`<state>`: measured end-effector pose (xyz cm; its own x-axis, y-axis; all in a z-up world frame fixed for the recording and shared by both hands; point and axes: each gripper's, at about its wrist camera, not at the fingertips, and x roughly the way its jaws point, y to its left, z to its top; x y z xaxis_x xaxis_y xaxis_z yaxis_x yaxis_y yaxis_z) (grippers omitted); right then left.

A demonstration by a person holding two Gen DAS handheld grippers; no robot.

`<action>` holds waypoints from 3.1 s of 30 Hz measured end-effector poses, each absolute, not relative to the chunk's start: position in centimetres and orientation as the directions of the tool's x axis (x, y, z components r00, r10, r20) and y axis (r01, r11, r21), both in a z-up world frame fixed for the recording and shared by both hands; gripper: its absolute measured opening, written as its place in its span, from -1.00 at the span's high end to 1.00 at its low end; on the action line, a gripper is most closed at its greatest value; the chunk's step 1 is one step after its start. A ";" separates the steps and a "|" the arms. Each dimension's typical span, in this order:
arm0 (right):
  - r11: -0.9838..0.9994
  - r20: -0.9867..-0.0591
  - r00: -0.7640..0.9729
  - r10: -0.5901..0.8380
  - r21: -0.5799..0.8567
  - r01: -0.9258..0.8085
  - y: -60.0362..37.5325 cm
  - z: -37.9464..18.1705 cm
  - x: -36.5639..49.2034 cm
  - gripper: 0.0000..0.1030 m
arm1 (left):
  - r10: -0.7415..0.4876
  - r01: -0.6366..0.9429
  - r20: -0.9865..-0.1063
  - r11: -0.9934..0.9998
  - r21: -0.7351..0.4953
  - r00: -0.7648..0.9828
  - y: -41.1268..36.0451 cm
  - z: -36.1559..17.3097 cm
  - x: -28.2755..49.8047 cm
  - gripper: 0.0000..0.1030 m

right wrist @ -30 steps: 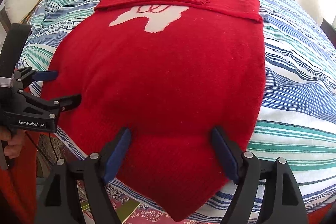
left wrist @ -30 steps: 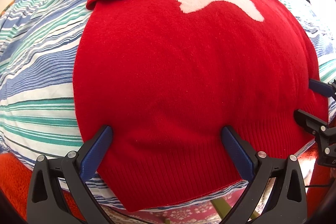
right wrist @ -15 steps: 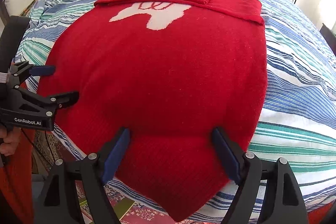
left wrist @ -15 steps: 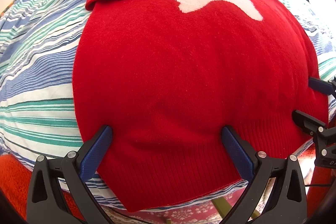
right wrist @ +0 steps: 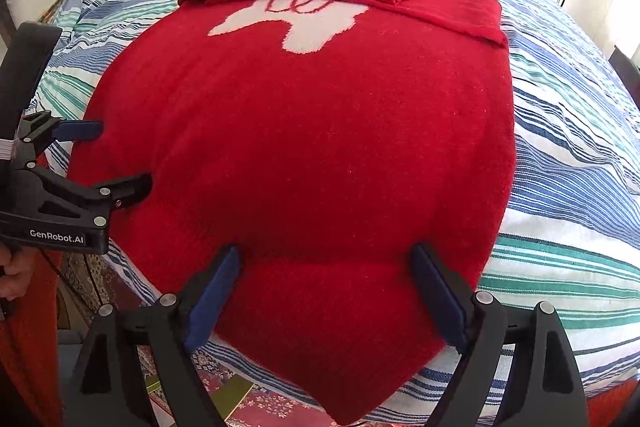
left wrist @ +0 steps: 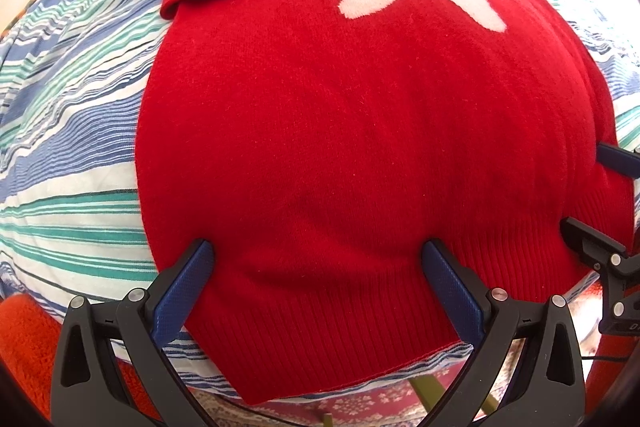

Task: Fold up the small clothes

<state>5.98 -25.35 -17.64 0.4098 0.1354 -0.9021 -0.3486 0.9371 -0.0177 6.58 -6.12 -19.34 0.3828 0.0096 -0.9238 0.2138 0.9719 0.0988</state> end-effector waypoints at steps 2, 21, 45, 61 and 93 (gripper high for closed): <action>0.934 -0.902 0.407 0.140 -0.016 -0.357 -25.2 -17.8 6.0 -0.81 | 0.011 0.213 -0.924 0.972 0.100 0.382 -6.3 -19.4 6.7 -0.99; 0.929 -0.905 0.395 0.158 0.001 -0.371 -24.6 -18.1 6.1 -1.00 | 0.003 0.212 -0.918 0.973 0.095 0.395 -6.0 -19.5 6.0 -0.99; 0.975 -0.777 0.609 0.162 0.031 -0.220 -27.8 -11.9 3.2 -0.95 | -0.180 0.150 -0.872 0.981 -0.125 0.456 -0.9 -15.7 4.7 -0.96; 0.960 -0.657 0.726 0.204 0.278 -0.018 -34.6 -6.1 2.0 -0.94 | -0.179 -0.088 -0.877 0.966 -0.243 0.447 6.5 -13.8 4.4 -0.95; 0.712 -0.652 0.386 0.652 0.702 -0.017 -36.4 -11.2 0.7 0.86 | -0.510 -0.027 -0.822 0.846 -0.533 0.254 5.7 -12.0 0.8 0.94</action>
<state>0.73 -36.36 -11.24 0.3863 0.6520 -0.6524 -0.0170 0.7122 0.7018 0.78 5.66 -11.96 0.2543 -0.5101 -0.8216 -0.0265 0.8456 -0.5332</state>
